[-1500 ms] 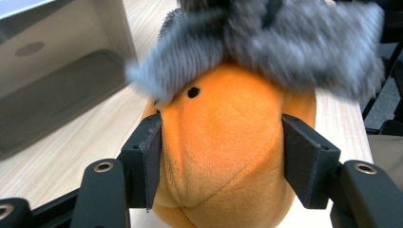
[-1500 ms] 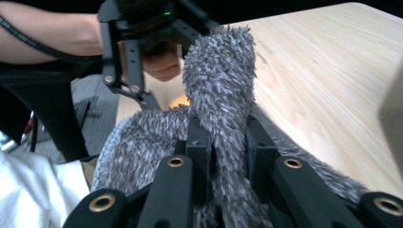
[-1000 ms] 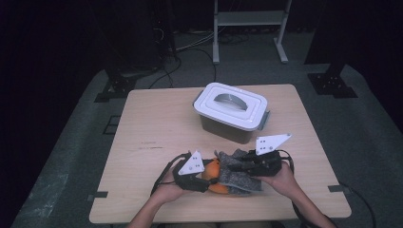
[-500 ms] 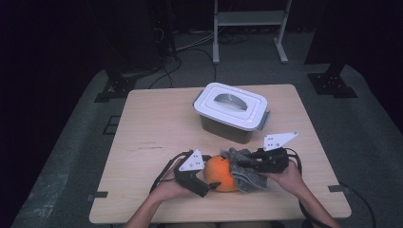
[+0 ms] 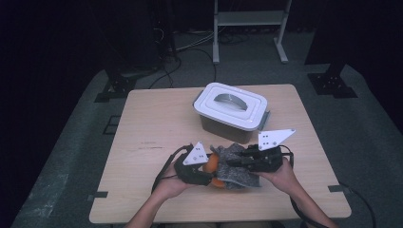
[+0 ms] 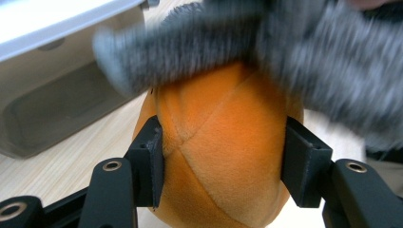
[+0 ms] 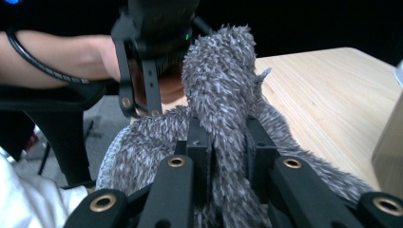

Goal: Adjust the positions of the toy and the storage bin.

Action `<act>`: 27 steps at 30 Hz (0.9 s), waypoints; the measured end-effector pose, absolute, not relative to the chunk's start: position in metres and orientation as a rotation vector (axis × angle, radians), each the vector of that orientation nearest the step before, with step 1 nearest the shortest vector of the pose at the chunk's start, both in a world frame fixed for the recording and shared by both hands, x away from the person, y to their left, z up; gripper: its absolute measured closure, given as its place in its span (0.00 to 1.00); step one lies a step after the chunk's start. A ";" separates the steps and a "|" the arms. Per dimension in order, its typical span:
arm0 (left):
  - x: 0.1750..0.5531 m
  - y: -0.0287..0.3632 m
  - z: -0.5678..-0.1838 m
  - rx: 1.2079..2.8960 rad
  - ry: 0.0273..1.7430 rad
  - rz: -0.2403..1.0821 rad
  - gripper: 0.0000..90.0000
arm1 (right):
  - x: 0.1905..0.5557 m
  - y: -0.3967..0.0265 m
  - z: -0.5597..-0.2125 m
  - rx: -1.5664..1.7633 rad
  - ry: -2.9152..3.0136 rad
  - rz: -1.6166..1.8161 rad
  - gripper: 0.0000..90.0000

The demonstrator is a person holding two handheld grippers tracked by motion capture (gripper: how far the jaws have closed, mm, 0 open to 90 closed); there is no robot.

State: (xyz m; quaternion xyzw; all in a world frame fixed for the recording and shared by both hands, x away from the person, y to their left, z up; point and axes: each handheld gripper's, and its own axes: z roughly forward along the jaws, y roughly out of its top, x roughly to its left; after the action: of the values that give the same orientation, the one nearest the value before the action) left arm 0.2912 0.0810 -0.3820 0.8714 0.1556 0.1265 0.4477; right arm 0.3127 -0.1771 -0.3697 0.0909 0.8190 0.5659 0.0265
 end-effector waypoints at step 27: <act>0.303 0.072 -0.398 2.112 0.411 0.330 0.45 | 0.328 -0.202 -0.386 0.449 2.489 1.787 0.85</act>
State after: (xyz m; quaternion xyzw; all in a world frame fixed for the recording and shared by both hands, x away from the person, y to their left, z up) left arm 0.3029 0.0719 -0.3981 0.8596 0.1671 0.1344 0.4638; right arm 0.3279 -0.2019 -0.3858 0.1450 0.8035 0.5769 0.0224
